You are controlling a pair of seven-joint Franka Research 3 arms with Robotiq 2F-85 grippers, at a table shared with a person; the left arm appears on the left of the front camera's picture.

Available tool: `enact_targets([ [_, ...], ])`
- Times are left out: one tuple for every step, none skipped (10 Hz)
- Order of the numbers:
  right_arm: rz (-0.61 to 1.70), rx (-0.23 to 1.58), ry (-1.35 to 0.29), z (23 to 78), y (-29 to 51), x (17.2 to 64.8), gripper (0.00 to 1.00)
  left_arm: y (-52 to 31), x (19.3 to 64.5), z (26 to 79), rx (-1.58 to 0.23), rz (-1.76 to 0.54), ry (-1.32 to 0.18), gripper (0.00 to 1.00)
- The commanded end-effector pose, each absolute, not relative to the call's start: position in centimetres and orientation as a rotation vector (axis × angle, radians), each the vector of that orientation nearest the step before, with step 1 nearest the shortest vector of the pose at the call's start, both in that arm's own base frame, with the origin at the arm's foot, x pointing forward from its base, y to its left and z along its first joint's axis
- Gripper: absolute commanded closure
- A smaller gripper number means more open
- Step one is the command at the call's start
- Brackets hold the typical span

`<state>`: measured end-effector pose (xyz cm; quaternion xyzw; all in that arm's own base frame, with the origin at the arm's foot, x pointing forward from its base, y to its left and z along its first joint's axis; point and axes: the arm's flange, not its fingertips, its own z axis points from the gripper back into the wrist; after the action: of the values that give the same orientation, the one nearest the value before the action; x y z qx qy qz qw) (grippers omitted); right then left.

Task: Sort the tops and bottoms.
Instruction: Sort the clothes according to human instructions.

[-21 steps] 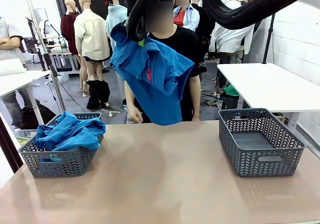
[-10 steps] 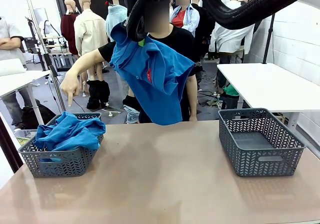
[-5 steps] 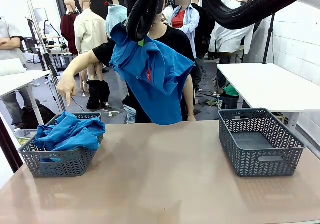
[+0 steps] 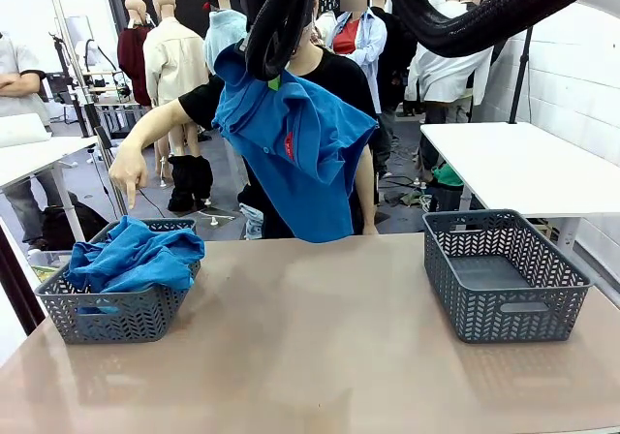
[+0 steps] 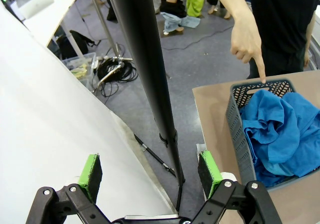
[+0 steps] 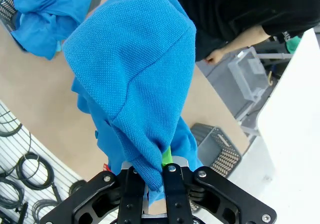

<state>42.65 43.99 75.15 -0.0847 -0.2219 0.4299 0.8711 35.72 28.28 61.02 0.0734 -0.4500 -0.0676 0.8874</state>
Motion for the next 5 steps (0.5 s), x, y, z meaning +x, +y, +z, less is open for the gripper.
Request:
enact_targets([
  [0.902, -0.182, -0.472, 75.3, 43.9, 42.6, 1.0, 28.4, 35.9, 61.2, 0.158, -0.13, -0.933, 0.0],
  [0.902, -0.182, -0.472, 75.3, 43.9, 42.6, 1.0, 28.4, 35.9, 61.2, 0.158, -0.13, -0.933, 0.0],
  [0.899, -0.177, -0.464, 75.1, 44.0, 42.6, 1.0, 28.4, 35.9, 61.2, 0.158, -0.13, -0.933, 0.0],
  [0.875, -0.07, -0.392, 76.1, 46.0, 43.0, 1.0, 28.4, 35.9, 61.2, 0.158, -0.13, -0.933, 0.0],
  [0.802, 0.126, -0.383, 77.0, 48.6, 43.2, 1.0, 28.4, 35.9, 61.2, 0.158, -0.13, -0.933, 0.0],
])
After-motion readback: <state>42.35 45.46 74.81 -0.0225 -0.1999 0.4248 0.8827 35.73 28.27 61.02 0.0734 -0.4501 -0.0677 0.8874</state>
